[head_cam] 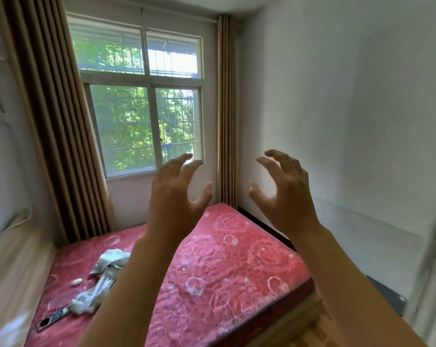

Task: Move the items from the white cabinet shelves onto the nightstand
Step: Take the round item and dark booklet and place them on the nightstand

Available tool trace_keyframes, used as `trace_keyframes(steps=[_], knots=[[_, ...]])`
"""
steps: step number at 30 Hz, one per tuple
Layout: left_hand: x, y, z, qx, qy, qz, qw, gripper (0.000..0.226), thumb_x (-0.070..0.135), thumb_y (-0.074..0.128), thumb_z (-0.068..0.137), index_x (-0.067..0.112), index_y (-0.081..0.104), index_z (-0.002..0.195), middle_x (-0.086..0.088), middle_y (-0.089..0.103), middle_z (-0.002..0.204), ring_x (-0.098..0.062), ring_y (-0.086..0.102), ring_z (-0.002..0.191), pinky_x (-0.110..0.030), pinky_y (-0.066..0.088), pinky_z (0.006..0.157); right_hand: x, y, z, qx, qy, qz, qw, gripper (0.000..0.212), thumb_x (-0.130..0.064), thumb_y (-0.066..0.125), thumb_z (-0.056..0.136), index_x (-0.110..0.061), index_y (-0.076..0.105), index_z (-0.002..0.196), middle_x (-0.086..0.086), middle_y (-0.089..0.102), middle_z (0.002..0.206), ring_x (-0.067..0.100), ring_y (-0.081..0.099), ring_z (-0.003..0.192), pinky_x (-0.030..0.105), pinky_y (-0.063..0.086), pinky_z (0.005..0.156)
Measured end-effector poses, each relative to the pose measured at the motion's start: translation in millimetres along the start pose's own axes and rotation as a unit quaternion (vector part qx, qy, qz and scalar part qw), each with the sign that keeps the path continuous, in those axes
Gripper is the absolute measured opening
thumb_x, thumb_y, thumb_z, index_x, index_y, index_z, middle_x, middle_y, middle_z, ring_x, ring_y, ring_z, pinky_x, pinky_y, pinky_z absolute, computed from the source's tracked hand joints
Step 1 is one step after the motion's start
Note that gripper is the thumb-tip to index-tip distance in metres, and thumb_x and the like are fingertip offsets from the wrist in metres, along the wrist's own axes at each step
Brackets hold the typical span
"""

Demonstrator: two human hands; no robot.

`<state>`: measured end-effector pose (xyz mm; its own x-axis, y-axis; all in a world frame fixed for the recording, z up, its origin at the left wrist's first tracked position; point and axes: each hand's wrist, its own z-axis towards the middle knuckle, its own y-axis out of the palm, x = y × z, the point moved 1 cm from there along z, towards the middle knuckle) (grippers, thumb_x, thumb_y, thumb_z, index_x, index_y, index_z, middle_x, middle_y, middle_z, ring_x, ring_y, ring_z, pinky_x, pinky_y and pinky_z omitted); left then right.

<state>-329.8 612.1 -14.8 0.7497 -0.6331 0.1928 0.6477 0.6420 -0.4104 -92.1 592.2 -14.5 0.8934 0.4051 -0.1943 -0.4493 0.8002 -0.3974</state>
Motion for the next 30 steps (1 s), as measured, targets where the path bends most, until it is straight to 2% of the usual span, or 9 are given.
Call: trace_keyframes(steps=[2,11,14,17,23,30], knots=[[25,24,7,-0.007,0.009,-0.022,1.0,0.052,0.042,0.065,0.093,0.017,0.062,0.139,-0.006,0.057,0.145,-0.025,0.049,0.135,-0.051,0.044,0.112,26,-21,-1,0.007,0.012,-0.019,1.0,0.049,-0.042,0.064,0.092,-0.019,0.064,0.135,0.002,0.057,0.145,0.022,0.05,0.135,0.044,0.039,0.11],[129,129,41,-0.036,0.064,-0.136,0.988,0.052,0.045,0.062,0.093,0.017,0.062,0.138,-0.005,0.058,0.144,-0.026,0.051,0.134,-0.056,0.046,0.108,127,-119,-20,0.05,0.065,-0.12,0.989,0.048,-0.04,0.064,0.091,-0.018,0.066,0.134,0.004,0.059,0.143,0.024,0.052,0.133,0.05,0.045,0.106],[164,163,49,-0.041,0.083,-0.176,0.98,0.05,0.04,0.068,0.094,0.018,0.061,0.139,-0.005,0.056,0.145,-0.024,0.049,0.135,-0.057,0.046,0.108,154,-150,-28,0.05,0.086,-0.164,0.981,0.049,-0.041,0.064,0.092,-0.018,0.065,0.135,0.003,0.058,0.144,0.023,0.051,0.133,0.05,0.044,0.109],[201,197,53,-0.05,0.102,-0.216,0.97,0.049,0.036,0.072,0.094,0.018,0.062,0.138,-0.004,0.057,0.146,-0.025,0.05,0.136,-0.057,0.045,0.109,181,-182,-37,0.053,0.108,-0.206,0.971,0.05,-0.043,0.062,0.093,-0.018,0.064,0.136,0.003,0.058,0.145,0.023,0.051,0.134,0.05,0.044,0.109],[267,264,64,-0.068,0.13,-0.303,0.942,0.05,0.043,0.065,0.094,0.02,0.062,0.138,-0.002,0.057,0.146,-0.024,0.049,0.135,-0.052,0.046,0.11,233,-228,-50,0.061,0.147,-0.276,0.948,0.05,-0.042,0.06,0.092,-0.017,0.064,0.135,0.003,0.057,0.144,0.024,0.051,0.133,0.05,0.045,0.103],[329,344,87,-0.092,0.162,-0.375,0.908,0.051,0.042,0.065,0.094,0.021,0.061,0.14,0.0,0.056,0.147,-0.022,0.049,0.136,-0.051,0.046,0.109,295,-259,-54,0.075,0.176,-0.337,0.922,0.049,-0.04,0.061,0.092,-0.018,0.064,0.135,0.002,0.056,0.144,0.024,0.05,0.133,0.047,0.042,0.109]])
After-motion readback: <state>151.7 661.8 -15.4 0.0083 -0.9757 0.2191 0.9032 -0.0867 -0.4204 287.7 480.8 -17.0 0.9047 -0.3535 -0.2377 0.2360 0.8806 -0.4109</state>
